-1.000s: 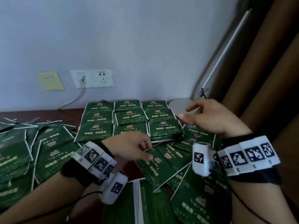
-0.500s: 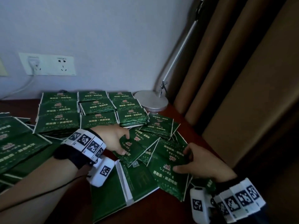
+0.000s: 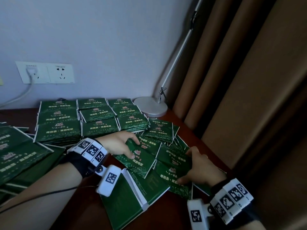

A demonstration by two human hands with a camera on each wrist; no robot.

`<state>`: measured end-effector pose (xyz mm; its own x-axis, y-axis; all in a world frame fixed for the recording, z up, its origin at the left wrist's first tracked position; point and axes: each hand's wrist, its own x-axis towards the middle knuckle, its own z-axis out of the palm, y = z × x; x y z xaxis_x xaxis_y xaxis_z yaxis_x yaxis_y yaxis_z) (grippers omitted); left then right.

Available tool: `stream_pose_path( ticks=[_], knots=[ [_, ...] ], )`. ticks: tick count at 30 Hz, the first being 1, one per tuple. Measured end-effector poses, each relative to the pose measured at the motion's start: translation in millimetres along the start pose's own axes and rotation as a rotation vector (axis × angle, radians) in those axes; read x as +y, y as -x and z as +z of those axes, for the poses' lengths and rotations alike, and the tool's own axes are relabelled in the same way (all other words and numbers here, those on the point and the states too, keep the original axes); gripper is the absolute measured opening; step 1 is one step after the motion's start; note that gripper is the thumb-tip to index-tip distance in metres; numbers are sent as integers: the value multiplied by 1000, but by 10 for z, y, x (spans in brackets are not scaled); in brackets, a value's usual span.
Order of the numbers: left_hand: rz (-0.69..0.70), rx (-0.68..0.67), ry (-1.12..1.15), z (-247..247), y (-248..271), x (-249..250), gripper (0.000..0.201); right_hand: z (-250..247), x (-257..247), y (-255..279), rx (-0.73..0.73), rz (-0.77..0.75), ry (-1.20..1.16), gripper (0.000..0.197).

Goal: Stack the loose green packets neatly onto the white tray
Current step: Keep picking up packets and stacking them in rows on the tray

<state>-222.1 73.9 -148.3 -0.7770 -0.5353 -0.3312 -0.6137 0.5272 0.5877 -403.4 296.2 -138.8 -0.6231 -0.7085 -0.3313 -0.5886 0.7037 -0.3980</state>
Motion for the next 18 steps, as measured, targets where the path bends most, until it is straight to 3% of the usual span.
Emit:
stream_pose_path(
  ticks=[2,6,8,11,13,16,18],
  knots=[
    [14,42,122,-13,-1,-45,50,38,66,41,59,1,-102,92],
    [16,28,256,-85,64,-57,63,142,223,77,166,5,-380,84],
    [20,24,181,-127,94,-42,66,159,260,85,204,-6,-537,70],
    [13,122,-15,-169,135,-26,62,129,201,122,261,-83,-687,51],
    [18,178,-104,-190,172,1,54,95,106,156,275,-139,-707,45],
    [65,219,-167,-239,255,50,39,39,-28,154,253,-212,-702,50],
    [105,271,-185,-283,310,83,33,-25,-89,146,255,-286,-506,59]
  ],
)
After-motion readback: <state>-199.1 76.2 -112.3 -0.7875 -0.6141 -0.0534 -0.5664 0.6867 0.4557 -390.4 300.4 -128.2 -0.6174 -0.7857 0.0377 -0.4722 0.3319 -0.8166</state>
